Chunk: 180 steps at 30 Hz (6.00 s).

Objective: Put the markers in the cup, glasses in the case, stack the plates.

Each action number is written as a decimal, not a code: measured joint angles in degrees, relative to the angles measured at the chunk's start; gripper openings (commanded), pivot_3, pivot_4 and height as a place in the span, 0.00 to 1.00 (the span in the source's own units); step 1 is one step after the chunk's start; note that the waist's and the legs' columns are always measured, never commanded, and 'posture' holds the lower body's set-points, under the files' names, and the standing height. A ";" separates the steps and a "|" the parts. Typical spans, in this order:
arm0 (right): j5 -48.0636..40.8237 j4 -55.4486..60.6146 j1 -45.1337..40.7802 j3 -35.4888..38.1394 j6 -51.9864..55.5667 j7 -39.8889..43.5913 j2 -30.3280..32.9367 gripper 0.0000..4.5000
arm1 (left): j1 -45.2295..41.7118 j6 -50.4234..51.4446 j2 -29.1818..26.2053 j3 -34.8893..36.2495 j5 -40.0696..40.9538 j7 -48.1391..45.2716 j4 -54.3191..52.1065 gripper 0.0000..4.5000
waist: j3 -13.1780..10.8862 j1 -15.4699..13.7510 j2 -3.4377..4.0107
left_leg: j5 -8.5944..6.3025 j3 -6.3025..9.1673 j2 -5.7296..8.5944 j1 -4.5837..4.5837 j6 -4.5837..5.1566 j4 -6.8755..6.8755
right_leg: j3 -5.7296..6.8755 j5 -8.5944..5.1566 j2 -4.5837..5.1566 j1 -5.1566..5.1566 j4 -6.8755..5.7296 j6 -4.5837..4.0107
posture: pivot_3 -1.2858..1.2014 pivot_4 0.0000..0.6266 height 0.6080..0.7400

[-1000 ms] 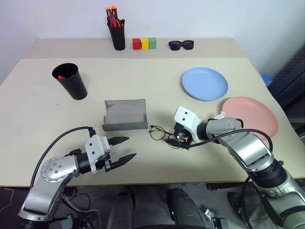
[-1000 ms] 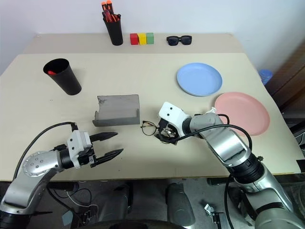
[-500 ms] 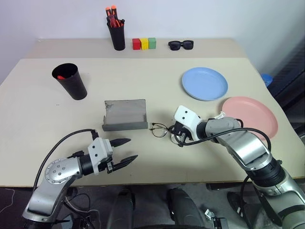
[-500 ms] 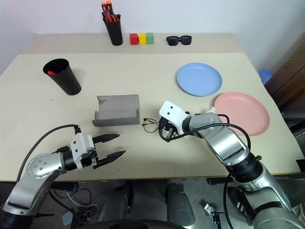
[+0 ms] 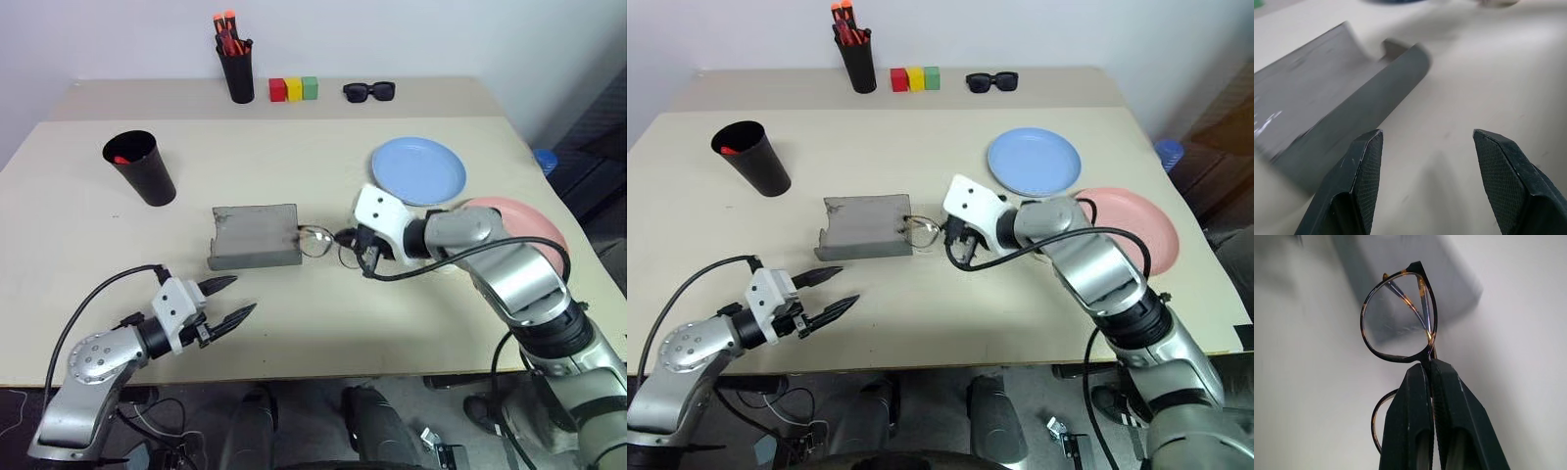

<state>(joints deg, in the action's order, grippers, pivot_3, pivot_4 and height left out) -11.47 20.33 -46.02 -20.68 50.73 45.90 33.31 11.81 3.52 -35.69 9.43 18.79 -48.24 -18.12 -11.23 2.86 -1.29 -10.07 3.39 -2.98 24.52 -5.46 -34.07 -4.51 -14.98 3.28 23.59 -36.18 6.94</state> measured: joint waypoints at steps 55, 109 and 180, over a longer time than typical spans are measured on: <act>6.73 -7.73 9.59 1.80 -22.53 9.45 -7.09 0.71 | -46.68 35.09 3.12 -0.38 11.56 20.76 20.66 0.01 | 0.02 -0.56 -0.08 | 0.02 0.18 0.03 0.01 -0.01 -0.04 | 0.09 0.06 -0.13 -0.15 -0.09 0.34 | 0.52 0.24 1.00; 22.75 -56.38 0.91 7.71 -44.12 -17.41 -1.63 0.66 | -21.20 30.48 4.49 -0.41 13.22 -0.11 -8.40 0.00 | -0.02 -0.18 0.00 | 0.00 0.06 0.04 -0.06 0.03 -0.05 | -0.05 0.00 -0.07 -0.16 -0.12 0.29 | 0.52 0.24 1.00; 4.08 -6.82 35.23 27.10 -24.77 -0.72 14.65 0.00 | -17.73 16.19 9.71 -15.43 8.70 -1.19 -4.57 0.00 | 0.09 -0.53 0.25 | -0.01 0.02 0.07 -0.14 0.05 -0.25 | -0.12 -0.06 -0.05 -0.36 -0.03 0.10 | 0.52 0.24 1.00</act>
<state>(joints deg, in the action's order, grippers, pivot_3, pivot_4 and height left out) -7.39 13.51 -10.79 6.41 25.96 45.18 47.96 -5.93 19.71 -25.98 -6.01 27.49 -49.43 -22.70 -11.14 2.33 -1.05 -10.08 3.41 -2.91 24.38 -5.41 -34.32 -4.63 -15.04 3.23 23.24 -36.21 7.04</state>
